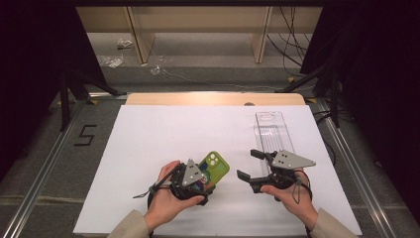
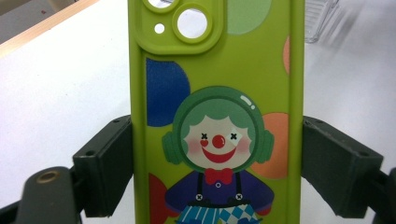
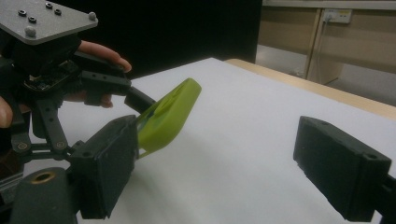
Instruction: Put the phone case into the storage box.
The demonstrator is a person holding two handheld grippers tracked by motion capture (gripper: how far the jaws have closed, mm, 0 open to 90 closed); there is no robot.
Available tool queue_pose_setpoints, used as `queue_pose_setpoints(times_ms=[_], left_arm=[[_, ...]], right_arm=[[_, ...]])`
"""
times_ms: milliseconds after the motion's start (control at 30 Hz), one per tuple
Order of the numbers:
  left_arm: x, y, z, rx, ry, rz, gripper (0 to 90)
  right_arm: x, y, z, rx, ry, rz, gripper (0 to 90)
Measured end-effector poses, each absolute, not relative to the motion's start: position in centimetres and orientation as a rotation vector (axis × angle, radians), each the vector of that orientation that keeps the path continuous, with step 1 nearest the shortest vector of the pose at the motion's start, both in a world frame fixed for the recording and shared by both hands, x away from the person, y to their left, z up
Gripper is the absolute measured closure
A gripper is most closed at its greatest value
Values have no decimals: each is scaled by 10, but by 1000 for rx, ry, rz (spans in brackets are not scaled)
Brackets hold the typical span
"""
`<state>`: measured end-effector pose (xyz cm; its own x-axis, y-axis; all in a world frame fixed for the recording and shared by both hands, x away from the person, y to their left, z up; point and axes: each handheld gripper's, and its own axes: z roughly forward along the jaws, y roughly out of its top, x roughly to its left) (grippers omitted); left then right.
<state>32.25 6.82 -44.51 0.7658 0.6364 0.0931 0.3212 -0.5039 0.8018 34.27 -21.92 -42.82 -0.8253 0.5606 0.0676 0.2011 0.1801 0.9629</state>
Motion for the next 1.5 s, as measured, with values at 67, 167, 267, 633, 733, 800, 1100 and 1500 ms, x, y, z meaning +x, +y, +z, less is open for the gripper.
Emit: queue_pose_setpoints(times_ms=[67, 167, 267, 633, 733, 800, 1100, 1500], left_arm=[[322, 68, -445, 2131, 710, 484, 162], [322, 67, -445, 2131, 707, 484, 163], [322, 66, -444, 2131, 705, 484, 162], [321, 62, -445, 2132, 697, 482, 162], [321, 62, -445, 2132, 697, 482, 163], [321, 61, -445, 2131, 695, 481, 162], [321, 59, -445, 2140, 686, 488, 162], [320, 55, -446, 2141, 679, 486, 163]], right_arm=[[343, -219, -428, 726, 2159, 1688, 152], [343, -218, -427, 729, 2159, 1689, 152], [344, -216, -427, 731, 2162, 1688, 152], [347, -211, -427, 740, 2170, 1692, 153], [348, -210, -427, 742, 2170, 1693, 153], [349, -210, -427, 742, 2170, 1693, 153], [352, -207, -425, 744, 2170, 1695, 155], [355, -203, -425, 745, 2173, 1695, 155]])
